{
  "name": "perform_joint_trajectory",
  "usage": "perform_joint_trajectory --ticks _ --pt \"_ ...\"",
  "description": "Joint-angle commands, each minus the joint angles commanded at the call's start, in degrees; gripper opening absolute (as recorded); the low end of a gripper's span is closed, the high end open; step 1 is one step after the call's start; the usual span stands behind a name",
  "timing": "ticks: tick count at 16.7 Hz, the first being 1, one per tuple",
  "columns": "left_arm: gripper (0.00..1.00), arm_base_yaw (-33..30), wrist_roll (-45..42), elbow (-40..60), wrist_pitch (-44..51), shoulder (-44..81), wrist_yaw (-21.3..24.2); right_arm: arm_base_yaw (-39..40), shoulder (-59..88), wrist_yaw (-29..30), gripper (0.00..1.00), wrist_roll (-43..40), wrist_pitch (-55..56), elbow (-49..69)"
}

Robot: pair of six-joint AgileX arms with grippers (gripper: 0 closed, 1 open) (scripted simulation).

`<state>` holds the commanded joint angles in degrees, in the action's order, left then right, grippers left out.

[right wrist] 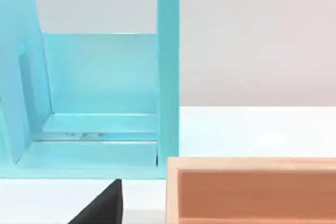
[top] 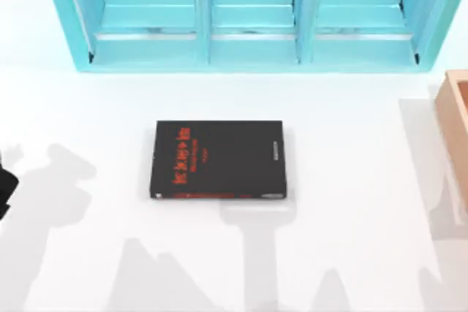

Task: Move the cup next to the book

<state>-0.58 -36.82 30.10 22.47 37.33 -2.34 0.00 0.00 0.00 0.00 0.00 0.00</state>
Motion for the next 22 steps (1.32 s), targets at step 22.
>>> perform_joint_trajectory --ticks 22 --pt "1.00 22.46 -76.34 48.51 48.19 60.60 2.30 0.00 0.00 0.00 1.00 0.00 0.00 0.00"
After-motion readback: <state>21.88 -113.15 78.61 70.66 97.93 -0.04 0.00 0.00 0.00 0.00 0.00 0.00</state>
